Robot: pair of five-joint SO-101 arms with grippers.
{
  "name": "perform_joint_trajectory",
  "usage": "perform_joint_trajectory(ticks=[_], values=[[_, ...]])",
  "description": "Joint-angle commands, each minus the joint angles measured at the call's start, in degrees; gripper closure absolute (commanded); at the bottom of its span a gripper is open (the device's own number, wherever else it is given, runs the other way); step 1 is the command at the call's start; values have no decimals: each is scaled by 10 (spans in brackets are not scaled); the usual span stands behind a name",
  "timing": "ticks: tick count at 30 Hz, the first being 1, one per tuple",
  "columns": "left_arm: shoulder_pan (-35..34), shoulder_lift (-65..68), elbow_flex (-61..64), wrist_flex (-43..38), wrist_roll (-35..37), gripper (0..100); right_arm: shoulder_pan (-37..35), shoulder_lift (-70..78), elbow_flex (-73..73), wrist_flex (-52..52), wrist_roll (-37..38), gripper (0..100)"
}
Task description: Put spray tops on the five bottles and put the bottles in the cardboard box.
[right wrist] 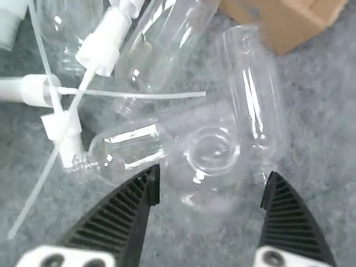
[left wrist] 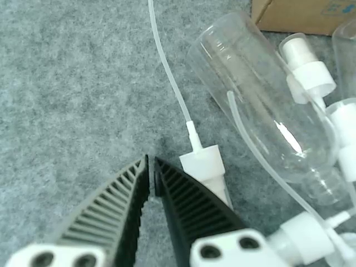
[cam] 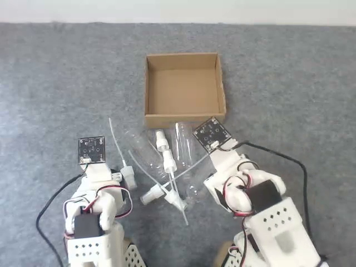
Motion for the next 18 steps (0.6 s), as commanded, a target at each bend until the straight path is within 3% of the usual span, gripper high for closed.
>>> perform_joint_trajectory(ticks=[1,8,18], values=[[-1,-8,-6,3,-3,987,0,6,5,-29,-2,731],[-1,-8,-6,3,-3,987,3,5,6,-25,62,949],[-1,-8,-6,3,-3,987,127,6,-65,58,128,941]])
